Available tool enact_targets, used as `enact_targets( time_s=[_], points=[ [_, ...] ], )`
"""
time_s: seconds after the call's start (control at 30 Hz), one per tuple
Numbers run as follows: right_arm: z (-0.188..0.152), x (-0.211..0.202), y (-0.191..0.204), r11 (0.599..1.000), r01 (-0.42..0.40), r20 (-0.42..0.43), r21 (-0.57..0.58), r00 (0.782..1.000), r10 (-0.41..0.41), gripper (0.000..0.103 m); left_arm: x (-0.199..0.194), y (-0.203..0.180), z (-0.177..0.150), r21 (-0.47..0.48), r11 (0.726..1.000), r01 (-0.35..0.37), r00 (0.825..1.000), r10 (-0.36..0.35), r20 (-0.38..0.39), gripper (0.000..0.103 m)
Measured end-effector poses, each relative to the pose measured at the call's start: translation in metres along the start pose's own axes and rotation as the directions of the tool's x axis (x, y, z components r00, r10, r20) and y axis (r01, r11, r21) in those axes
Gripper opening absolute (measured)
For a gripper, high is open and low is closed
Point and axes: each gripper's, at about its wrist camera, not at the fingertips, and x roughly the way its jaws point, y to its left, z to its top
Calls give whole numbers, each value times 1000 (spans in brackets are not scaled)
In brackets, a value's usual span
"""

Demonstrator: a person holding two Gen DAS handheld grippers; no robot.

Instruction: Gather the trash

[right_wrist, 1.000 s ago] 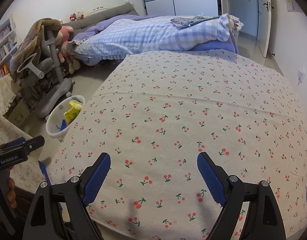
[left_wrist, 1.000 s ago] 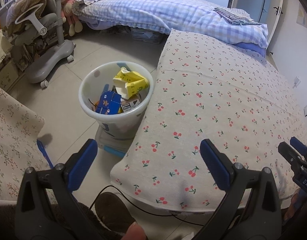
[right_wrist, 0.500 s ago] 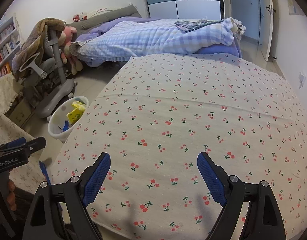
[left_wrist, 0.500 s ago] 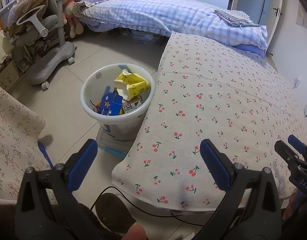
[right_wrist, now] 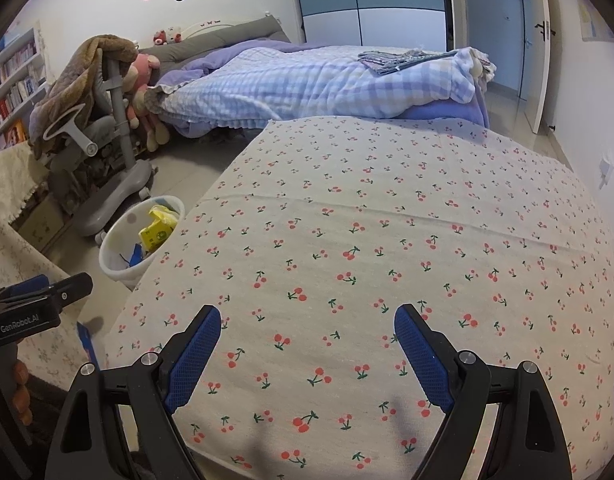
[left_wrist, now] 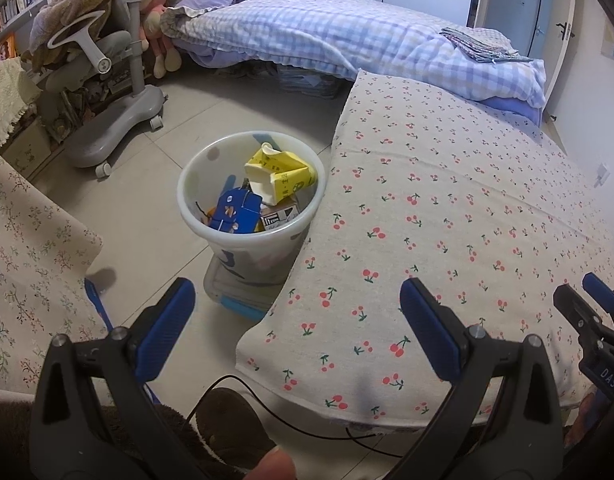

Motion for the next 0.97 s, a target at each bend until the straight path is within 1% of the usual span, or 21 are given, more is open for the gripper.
enact_targets(
  time_s=[0.23, 0.6, 0.97],
  points=[
    [2, 3, 3, 1000, 2, 3, 1, 1000, -2, 90, -4, 2, 2, -5, 1000, -2, 1000, 3, 18, 102],
    [3, 9, 14, 1000, -13, -4, -27, 1000, 13, 90, -4, 7, 2, -27, 1000, -16, 1000, 17, 18, 102],
    [4, 8, 19, 999, -24, 2, -39, 1000, 24, 90, -2, 10, 3, -29, 999, -37, 999, 37, 11, 102]
  ],
)
